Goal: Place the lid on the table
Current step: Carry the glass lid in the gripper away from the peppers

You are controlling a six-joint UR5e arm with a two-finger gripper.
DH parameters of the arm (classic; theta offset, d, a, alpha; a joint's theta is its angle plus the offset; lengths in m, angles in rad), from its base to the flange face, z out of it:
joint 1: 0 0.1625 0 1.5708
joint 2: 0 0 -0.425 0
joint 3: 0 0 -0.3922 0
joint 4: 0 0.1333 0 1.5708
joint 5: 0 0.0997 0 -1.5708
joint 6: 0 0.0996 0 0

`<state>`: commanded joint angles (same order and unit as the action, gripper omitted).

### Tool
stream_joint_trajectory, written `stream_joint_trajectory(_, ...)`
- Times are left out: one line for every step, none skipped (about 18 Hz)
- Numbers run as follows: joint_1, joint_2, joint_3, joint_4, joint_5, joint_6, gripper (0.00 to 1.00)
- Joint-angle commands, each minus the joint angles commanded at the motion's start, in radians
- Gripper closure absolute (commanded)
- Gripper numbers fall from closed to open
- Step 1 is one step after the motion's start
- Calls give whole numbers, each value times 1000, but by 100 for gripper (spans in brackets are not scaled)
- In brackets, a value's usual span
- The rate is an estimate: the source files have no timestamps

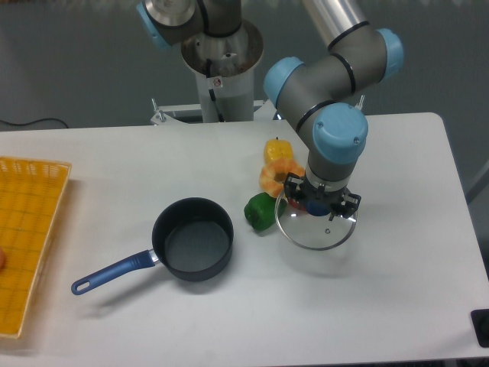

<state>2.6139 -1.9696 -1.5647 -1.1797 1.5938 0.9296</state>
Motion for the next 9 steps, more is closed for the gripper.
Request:
stream_joint_trajectory(2, -8, 5, 0, 0, 0, 48)
stream_joint_trajectory(2, -14, 11, 2, 2, 0, 48)
stream_joint_trajectory(2, -21, 14, 3, 2, 0, 48)
stream_joint_trajectory(2, -29, 20, 3, 2, 0, 48)
stream_joint_trajectory(2, -40, 28, 6, 2, 0, 48)
stream_joint_trajectory(0, -46, 32, 8, 2, 0, 48)
stream_joint_trajectory(2, -54, 37, 9, 2, 0, 48)
stream_joint_trajectory(2, -60, 43, 9, 2, 0, 48)
stream_joint_trajectory(2, -67, 48, 9, 2, 0, 48)
